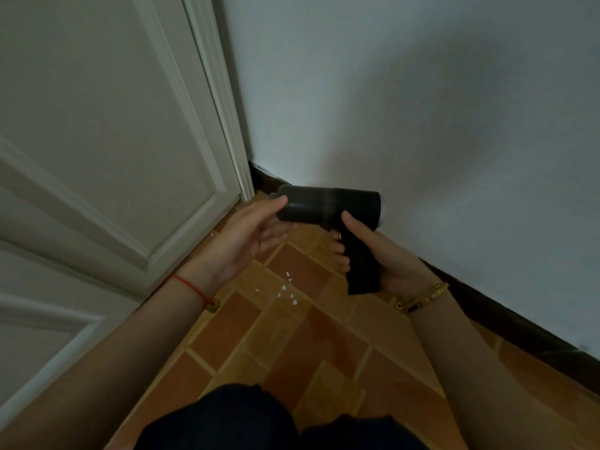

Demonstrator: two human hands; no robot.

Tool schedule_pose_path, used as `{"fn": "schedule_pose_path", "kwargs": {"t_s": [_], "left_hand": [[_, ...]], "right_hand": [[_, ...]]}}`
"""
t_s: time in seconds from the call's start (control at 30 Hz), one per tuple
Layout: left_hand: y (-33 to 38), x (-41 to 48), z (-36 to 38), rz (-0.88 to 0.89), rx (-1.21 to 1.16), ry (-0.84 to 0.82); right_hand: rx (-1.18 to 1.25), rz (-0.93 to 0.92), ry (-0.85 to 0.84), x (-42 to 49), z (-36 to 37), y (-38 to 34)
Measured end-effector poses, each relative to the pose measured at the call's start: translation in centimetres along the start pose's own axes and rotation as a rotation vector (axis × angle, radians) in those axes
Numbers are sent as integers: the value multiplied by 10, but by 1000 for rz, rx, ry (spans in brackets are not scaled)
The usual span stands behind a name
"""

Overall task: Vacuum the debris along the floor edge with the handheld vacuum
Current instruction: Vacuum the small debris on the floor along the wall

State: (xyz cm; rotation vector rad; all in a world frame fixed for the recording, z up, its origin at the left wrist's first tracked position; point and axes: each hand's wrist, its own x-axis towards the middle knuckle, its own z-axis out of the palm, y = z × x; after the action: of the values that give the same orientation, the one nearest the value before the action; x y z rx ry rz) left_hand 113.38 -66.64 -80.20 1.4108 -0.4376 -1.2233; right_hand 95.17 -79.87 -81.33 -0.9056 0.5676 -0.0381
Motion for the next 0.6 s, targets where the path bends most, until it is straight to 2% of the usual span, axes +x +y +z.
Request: {"fn": "schedule_pose_path", "kwargs": {"t_s": [0.23, 0.6], "left_hand": [[-51, 14, -15, 36, 18, -37], [-83, 24, -38, 42, -22, -80]], "right_hand": [[18, -3, -21, 16, -19, 42], [19, 28, -40, 35, -23, 70]]}}
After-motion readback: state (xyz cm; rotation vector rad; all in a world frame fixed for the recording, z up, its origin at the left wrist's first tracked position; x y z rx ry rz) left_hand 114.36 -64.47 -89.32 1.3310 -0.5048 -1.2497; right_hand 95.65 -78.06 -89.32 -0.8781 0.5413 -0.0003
